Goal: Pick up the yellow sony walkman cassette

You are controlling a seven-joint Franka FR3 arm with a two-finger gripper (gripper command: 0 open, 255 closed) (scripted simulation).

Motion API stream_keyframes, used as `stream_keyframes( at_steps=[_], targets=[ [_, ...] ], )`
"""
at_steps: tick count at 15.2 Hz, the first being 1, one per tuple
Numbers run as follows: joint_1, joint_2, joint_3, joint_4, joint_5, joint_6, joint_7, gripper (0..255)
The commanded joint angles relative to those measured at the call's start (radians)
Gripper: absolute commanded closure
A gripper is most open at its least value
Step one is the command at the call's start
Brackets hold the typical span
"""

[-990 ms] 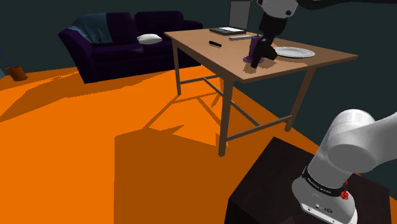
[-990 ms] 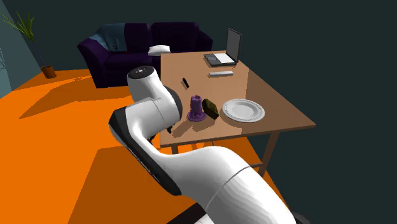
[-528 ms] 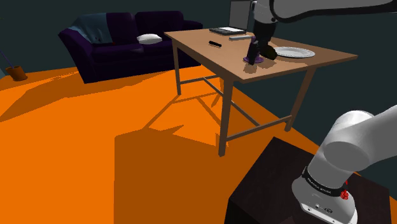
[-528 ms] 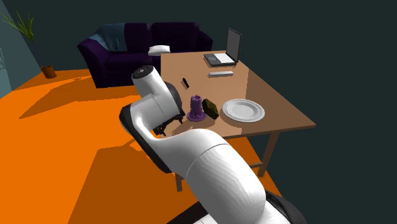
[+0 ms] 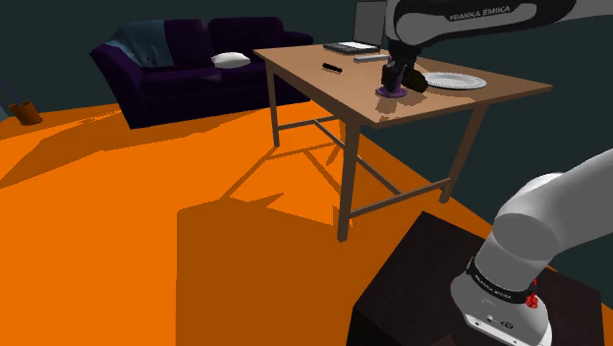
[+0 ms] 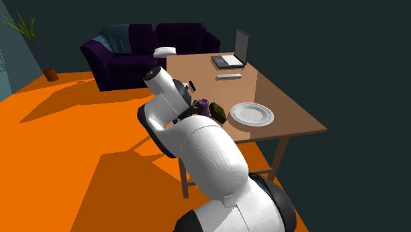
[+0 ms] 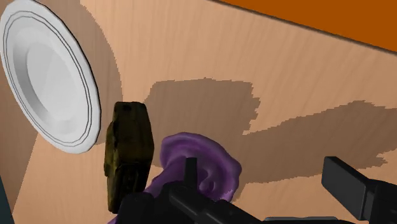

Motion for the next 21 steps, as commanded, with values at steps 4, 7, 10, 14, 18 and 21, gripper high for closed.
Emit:
stream_keyframes(
  at_steps=[4,7,10,14,18,21],
  targets=[
    [-0.075,0.117,0.000,0.095,-0.134,0.004,0.061,0],
    [-0.114,0.183,-0.003,0.156,-0.213,-0.002,0.097,0],
    [-0.143,0.238,-0.008,0.213,-0.278,-0.014,0.126,0],
    [-0.145,0.234,-0.011,0.160,-0.289,0.024,0.159,0],
    [-0.146,0.234,-0.013,0.116,-0.299,0.057,0.188,0],
    [-0.146,0.242,-0.012,0.124,-0.299,0.057,0.189,255]
  ],
)
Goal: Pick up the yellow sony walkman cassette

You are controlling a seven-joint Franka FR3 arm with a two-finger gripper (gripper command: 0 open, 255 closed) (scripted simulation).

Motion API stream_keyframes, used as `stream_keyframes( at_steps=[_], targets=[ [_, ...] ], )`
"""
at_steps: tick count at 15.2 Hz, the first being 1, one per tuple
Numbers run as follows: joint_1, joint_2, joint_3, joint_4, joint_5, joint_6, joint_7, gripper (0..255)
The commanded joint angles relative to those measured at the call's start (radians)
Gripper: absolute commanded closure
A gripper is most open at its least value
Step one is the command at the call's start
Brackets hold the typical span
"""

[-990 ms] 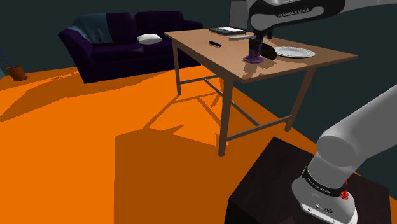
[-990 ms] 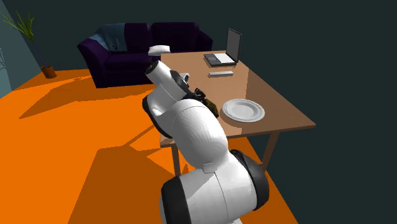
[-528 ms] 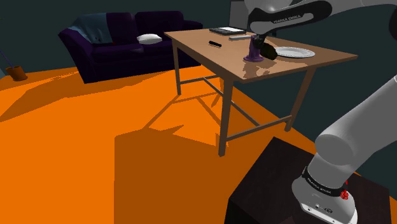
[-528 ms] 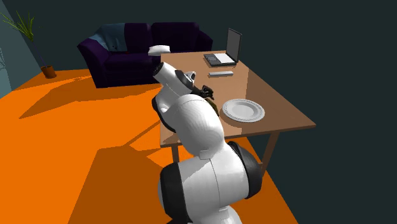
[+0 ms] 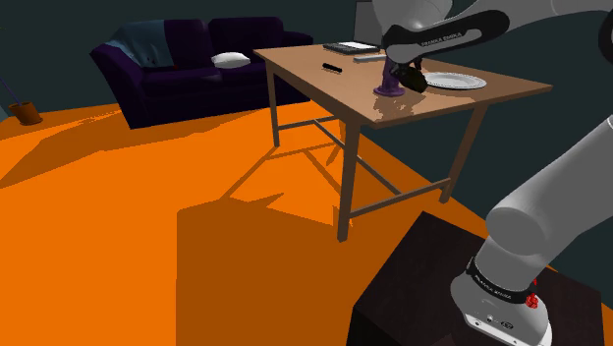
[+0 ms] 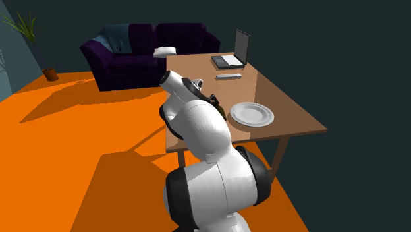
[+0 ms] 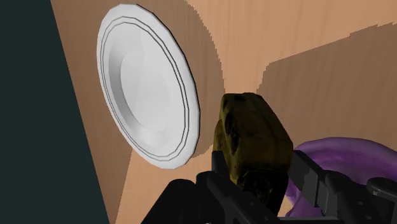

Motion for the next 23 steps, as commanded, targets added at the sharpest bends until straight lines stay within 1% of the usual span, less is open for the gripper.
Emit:
stream_keyframes(
  at_steps=[1,8,23],
  targets=[
    [0.000,0.004,0.000,0.000,0.001,0.001,0.000,255],
    [0.000,-0.004,0.000,-0.011,0.001,0.003,0.002,255],
    [0.006,0.015,0.011,0.193,0.035,-0.140,-0.120,255]
  ],
)
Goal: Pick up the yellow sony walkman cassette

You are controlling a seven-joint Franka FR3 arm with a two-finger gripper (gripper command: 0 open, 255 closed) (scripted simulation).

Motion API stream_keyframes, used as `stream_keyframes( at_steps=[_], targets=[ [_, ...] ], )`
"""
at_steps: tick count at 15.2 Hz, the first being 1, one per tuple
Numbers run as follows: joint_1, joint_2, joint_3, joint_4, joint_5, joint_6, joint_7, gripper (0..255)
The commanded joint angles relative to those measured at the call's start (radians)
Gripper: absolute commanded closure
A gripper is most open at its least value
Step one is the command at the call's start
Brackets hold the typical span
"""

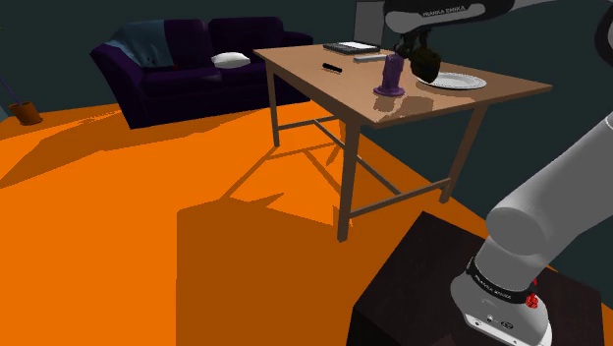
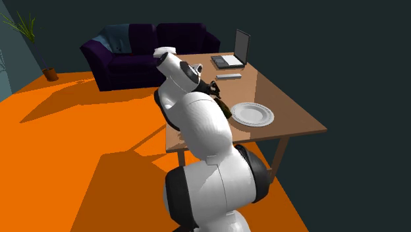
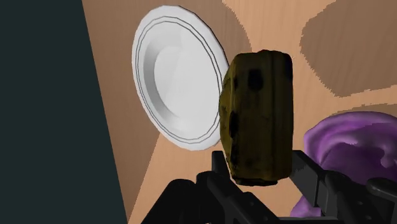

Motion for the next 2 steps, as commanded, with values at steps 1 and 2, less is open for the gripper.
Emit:
stream_keyframes(
  at_steps=[1,2],
  targets=[
    [0.000,0.003,0.001,0.017,0.002,-0.011,-0.009,255],
    [0.000,0.003,0.001,0.018,0.002,-0.011,-0.009,255]
  ],
)
